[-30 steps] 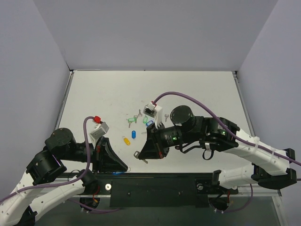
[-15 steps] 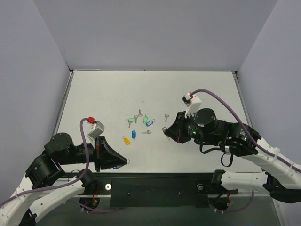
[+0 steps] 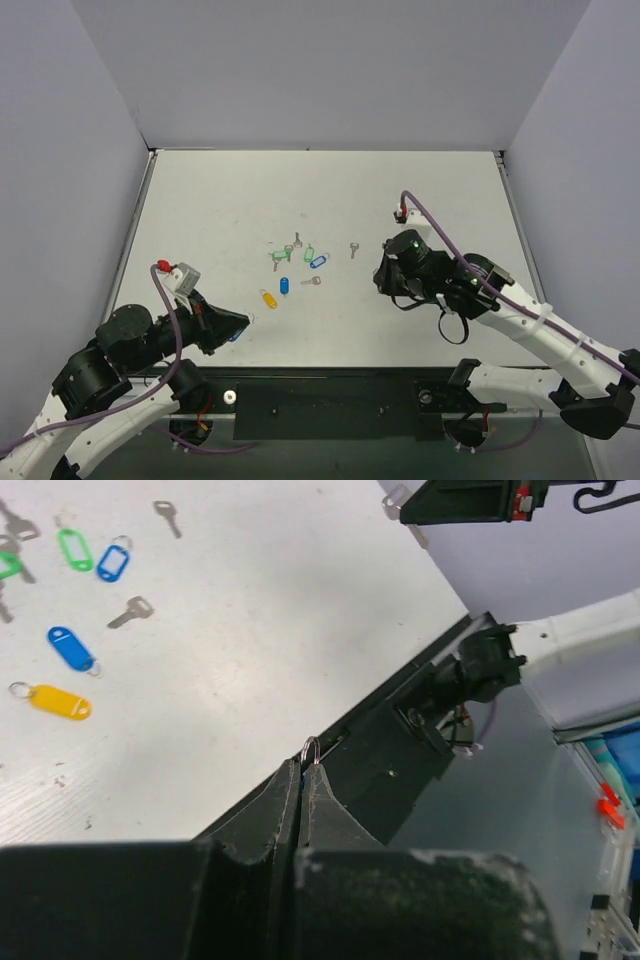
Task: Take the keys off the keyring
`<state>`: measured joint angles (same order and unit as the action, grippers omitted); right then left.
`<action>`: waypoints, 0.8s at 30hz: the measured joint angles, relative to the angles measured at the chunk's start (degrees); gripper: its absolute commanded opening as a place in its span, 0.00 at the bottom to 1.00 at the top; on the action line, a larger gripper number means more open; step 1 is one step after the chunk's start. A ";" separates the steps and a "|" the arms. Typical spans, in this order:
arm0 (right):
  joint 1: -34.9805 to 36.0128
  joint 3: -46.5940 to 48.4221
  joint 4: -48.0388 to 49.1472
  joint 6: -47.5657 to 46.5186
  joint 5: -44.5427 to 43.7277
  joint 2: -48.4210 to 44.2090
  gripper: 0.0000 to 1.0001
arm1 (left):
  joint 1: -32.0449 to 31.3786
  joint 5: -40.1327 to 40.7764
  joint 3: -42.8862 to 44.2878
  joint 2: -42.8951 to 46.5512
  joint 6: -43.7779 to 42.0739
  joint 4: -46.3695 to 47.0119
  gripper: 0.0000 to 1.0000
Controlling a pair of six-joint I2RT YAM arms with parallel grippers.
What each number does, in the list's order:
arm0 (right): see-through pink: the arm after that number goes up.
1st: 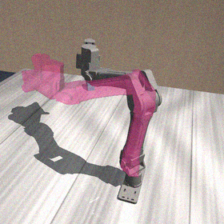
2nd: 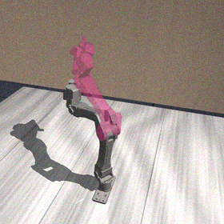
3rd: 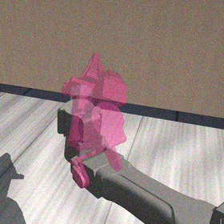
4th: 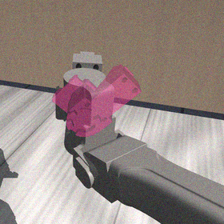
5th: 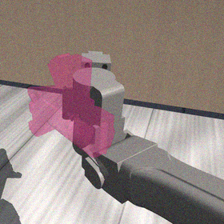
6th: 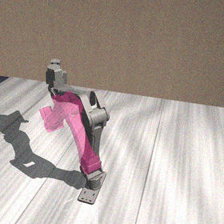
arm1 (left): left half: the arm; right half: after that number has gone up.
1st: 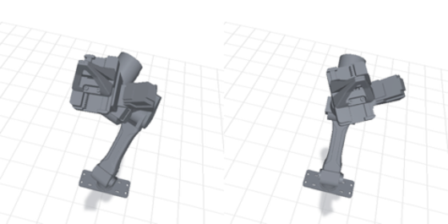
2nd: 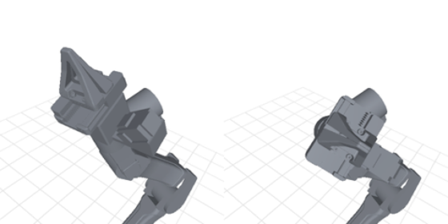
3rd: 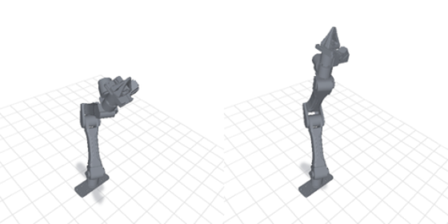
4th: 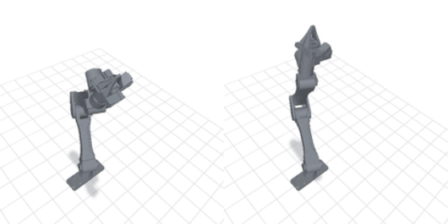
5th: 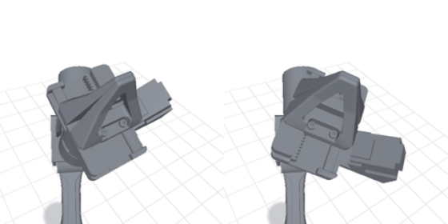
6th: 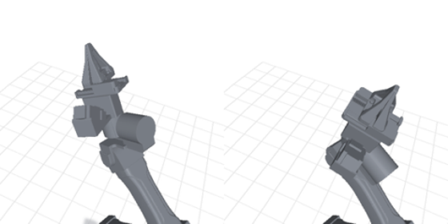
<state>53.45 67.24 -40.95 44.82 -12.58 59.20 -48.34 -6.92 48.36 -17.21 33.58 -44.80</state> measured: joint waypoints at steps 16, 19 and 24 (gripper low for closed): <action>-8.28 6.69 5.53 -3.96 4.96 23.28 0.00 | 0.00 9.46 -2.29 4.37 0.50 -2.67 0.00; -9.20 8.66 6.54 -4.26 6.23 26.27 0.17 | 0.00 10.10 -2.38 5.66 0.70 -2.69 0.00; -9.99 11.45 7.56 -4.76 8.28 30.53 0.41 | 0.00 10.80 -2.38 6.45 0.96 -2.67 0.00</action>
<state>43.46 78.70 -33.39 40.05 -4.29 89.73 -48.34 3.88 45.98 -10.76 34.54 -47.46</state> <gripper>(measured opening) 0.319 0.031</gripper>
